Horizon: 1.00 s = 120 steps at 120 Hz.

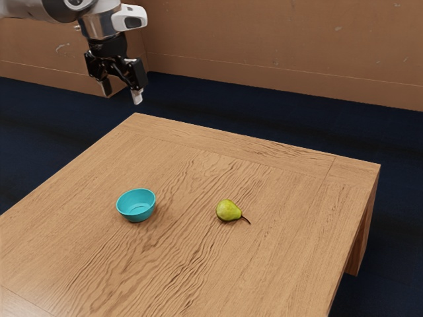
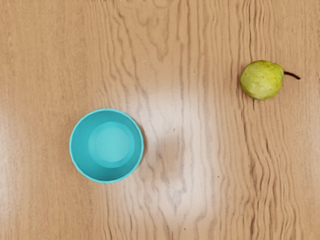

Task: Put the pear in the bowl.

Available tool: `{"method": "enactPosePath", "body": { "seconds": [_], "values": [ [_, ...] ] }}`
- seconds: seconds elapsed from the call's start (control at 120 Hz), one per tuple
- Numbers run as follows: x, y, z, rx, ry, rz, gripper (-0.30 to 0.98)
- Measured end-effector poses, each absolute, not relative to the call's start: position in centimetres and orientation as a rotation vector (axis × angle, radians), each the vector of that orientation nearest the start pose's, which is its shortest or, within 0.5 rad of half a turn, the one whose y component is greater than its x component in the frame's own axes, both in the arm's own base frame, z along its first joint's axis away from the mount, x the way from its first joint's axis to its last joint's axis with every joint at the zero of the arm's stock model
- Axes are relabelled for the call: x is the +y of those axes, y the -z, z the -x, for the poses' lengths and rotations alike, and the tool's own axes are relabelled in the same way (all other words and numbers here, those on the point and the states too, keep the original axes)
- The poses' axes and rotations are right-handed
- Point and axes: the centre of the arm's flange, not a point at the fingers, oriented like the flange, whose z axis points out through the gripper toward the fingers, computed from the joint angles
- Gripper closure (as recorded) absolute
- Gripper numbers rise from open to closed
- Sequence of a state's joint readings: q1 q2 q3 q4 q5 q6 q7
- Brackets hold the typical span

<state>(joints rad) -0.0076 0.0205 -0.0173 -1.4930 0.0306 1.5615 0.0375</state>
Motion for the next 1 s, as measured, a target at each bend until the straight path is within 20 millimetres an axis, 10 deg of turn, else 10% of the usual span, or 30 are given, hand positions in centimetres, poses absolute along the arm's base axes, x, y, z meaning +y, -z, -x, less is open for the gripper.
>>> {"method": "enactPosePath", "body": {
  "seconds": [0.4,0.542,0.683,1.0],
  "values": [
    [-1.6,-64.7,-57.3,0.138,0.086,3.114,0.00],
    [-15.6,-60.2,-59.4,0.552,0.010,3.107,0.00],
    [-23.3,-55.4,-59.7,0.782,-0.036,3.032,0.00],
    [-28.2,-44.7,-62.2,0.948,-0.129,2.970,0.00]
  ]
}}
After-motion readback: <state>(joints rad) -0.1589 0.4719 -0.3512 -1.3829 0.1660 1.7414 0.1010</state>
